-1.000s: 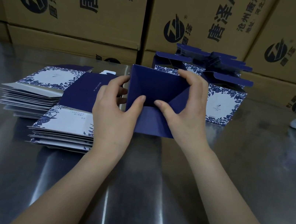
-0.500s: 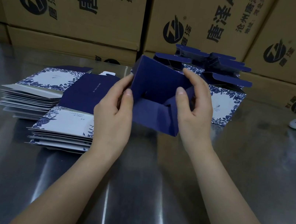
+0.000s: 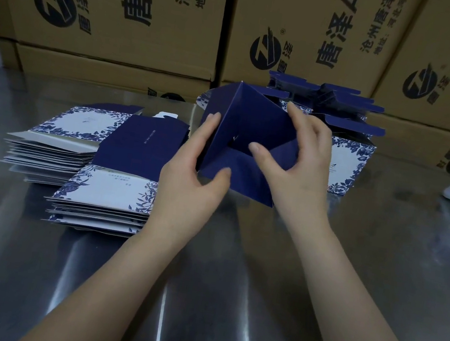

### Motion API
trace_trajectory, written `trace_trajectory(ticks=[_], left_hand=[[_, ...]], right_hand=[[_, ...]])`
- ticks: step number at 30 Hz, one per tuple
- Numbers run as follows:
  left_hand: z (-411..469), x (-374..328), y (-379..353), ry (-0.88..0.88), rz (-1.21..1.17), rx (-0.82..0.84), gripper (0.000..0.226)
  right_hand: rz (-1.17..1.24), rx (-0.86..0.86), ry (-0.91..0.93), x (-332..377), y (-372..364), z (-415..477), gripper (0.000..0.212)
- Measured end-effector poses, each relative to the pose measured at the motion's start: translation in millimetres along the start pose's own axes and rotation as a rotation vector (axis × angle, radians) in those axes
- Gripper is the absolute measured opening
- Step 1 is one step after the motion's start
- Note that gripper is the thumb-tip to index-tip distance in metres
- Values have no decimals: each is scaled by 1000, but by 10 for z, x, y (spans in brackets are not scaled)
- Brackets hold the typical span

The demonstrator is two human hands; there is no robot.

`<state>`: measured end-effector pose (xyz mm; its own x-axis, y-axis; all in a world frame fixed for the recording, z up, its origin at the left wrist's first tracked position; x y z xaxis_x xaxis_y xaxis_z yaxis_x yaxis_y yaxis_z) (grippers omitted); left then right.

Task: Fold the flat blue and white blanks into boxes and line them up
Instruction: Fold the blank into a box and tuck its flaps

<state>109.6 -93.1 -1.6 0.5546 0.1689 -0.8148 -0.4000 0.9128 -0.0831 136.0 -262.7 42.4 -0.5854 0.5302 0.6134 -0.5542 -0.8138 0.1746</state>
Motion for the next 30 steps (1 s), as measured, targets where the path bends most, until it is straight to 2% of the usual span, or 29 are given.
trace_trajectory(ticks=[12,19,26,30], left_hand=[[-79,-8,-108,-73,79,57,78],[-55,-37,-75,-90,87,41,78],[-42,-41,-48,-88,92,32,76],[-58,-67,-51,-115,145,42,75]], right_hand=[[-75,-174,47,-43,166,32,57],[-11,-93,30,-22,115,32,58],[60,-112,-24,-38,134,49,45],[68,-54,-58,-62,72,34,60]])
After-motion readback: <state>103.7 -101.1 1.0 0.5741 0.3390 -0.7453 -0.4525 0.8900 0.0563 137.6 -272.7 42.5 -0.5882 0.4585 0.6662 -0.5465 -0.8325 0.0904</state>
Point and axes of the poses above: each hand's wrist, its own z-axis towards the middle knuckle, its own y-axis out of the back of the hand, x = y × z, the point moved 10 cm from there along z, towards the middle knuckle, and after that the axes turned 13 degrees about -x, right-handed, at the moved point
